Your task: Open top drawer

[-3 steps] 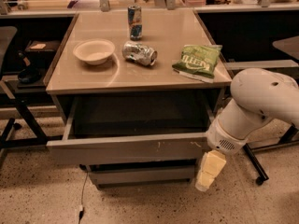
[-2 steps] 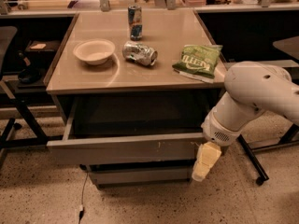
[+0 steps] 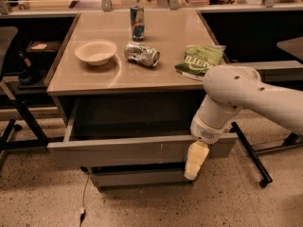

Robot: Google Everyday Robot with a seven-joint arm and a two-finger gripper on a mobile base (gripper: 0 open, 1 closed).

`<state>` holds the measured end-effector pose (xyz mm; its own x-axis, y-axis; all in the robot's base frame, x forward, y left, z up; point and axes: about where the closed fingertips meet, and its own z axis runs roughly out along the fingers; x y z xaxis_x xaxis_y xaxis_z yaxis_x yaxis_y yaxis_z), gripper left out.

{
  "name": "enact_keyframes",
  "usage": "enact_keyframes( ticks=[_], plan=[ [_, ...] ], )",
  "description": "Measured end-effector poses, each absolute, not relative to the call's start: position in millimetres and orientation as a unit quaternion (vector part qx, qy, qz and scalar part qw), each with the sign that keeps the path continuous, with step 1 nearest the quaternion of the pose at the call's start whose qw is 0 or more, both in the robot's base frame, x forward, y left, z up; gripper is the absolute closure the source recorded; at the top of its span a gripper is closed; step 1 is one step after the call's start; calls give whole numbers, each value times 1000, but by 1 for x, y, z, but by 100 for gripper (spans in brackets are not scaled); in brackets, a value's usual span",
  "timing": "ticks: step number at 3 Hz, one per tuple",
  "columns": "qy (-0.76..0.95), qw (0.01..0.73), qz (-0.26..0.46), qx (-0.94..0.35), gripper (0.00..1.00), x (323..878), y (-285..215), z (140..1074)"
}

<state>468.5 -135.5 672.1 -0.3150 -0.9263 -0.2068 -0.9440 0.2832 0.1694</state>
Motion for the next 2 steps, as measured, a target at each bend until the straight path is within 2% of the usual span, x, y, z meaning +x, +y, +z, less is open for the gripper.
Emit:
enact_keyframes(
  ticks=[1,2],
  plan=[
    [790,-9,146,-595,0,457,-129,646],
    [789,-15,149,-597,0,456,-128,646]
  ],
)
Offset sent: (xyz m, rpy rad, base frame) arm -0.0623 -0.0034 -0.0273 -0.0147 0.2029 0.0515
